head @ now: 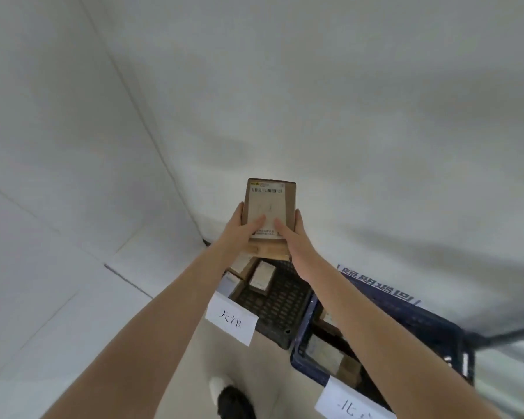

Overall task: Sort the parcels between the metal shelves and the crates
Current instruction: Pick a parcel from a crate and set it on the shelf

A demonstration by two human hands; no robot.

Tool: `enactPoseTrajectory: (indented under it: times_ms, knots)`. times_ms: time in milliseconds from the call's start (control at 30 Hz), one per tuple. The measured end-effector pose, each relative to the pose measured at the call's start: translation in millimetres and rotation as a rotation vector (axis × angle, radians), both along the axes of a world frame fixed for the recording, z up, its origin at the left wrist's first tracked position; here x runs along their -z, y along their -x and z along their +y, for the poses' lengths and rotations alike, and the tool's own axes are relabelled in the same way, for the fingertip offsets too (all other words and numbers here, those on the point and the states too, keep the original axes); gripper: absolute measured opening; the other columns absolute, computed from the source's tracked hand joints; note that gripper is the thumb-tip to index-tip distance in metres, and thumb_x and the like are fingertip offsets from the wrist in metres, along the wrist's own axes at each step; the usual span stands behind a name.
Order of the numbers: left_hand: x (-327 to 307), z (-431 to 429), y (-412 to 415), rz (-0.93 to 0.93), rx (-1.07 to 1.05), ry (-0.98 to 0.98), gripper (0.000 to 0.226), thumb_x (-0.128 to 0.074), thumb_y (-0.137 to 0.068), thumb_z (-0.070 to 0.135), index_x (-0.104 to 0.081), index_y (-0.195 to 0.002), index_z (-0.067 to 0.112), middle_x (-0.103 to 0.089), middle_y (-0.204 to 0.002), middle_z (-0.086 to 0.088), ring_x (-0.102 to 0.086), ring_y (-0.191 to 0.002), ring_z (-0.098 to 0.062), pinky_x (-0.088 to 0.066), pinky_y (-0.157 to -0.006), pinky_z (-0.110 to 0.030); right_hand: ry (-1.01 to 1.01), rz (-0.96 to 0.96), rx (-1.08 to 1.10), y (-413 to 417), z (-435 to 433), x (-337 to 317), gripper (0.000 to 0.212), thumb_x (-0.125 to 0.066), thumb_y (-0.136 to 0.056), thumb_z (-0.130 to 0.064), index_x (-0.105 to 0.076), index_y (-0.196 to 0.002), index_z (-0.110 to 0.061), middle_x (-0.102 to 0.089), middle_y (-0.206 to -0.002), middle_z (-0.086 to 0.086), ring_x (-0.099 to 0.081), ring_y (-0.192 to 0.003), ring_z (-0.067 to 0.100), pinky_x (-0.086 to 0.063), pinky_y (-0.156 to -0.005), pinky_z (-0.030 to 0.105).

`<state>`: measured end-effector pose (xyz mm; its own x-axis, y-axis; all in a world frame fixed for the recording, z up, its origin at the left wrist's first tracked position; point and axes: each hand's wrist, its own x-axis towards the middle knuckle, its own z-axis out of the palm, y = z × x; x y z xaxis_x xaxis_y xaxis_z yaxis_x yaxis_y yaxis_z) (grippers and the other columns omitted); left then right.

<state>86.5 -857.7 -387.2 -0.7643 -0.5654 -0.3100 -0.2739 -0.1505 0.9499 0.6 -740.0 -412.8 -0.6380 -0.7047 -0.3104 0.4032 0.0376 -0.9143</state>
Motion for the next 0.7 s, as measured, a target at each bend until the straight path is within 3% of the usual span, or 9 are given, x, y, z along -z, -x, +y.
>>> enactPoseTrajectory:
  times_ms: [133, 333, 400, 500, 567, 700]
  knots:
    - [34, -51, 38, -0.073, 0.137, -0.081, 0.047, -0.066, -0.093, 0.024, -0.045, -0.136, 0.023, -0.065, -0.125, 0.000, -0.066, -0.106, -0.016, -0.057, -0.072, -0.023, -0.105, -0.050, 0.119, 20, -40, 36, 0.057, -0.060, -0.098, -0.034, -0.030, -0.147, -0.034, -0.060, -0.136, -0.002, -0.064, -0.115, 0.020, -0.058, -0.090, 0.040]
    - [98, -79, 64, -0.196, 0.245, -0.189, 0.053, -0.068, -0.091, 0.025, -0.042, -0.137, 0.026, -0.063, -0.125, 0.003, -0.065, -0.105, -0.012, -0.057, -0.071, -0.024, -0.236, -0.172, 0.187, 31, -60, 91, 0.070, -0.058, -0.100, -0.032, -0.015, -0.155, -0.037, -0.054, -0.141, -0.003, -0.057, -0.122, 0.021, -0.051, -0.101, 0.043]
    - [123, -81, 70, -0.237, 0.261, -0.213, 0.058, -0.069, -0.090, 0.028, -0.040, -0.140, 0.028, -0.062, -0.126, 0.004, -0.063, -0.110, -0.013, -0.057, -0.083, -0.032, -0.285, -0.212, 0.178, 37, -62, 111, 0.076, -0.057, -0.100, -0.033, -0.007, -0.157, -0.038, -0.051, -0.143, -0.004, -0.053, -0.126, 0.022, -0.046, -0.108, 0.047]
    - [155, -82, 76, -0.289, 0.266, -0.236, 0.072, -0.071, -0.086, 0.032, -0.034, -0.147, 0.028, -0.060, -0.131, 0.003, -0.060, -0.116, -0.016, -0.053, -0.096, -0.042, -0.327, -0.245, 0.174, 43, -62, 140, 0.069, -0.057, -0.100, -0.033, -0.015, -0.154, -0.039, -0.054, -0.140, -0.007, -0.053, -0.126, 0.020, -0.042, -0.110, 0.050]
    - [176, -82, 80, -0.336, 0.266, -0.266, 0.074, -0.072, -0.083, 0.035, -0.034, -0.146, 0.030, -0.060, -0.132, 0.002, -0.062, -0.113, -0.015, -0.056, -0.089, -0.039, -0.356, -0.271, 0.185, 46, -63, 161, 0.073, -0.059, -0.098, -0.036, -0.015, -0.155, -0.038, -0.054, -0.141, -0.007, -0.053, -0.127, 0.020, -0.042, -0.111, 0.052]
    - [219, -83, 89, -0.408, 0.309, -0.296, 0.061, -0.066, -0.090, 0.033, -0.035, -0.142, 0.030, -0.060, -0.128, 0.004, -0.062, -0.101, -0.008, -0.054, -0.057, -0.017, -0.391, -0.346, 0.218, 48, -62, 206, 0.083, -0.058, -0.099, -0.035, 0.000, -0.159, -0.034, -0.049, -0.146, -0.005, -0.052, -0.128, 0.020, -0.041, -0.110, 0.043]
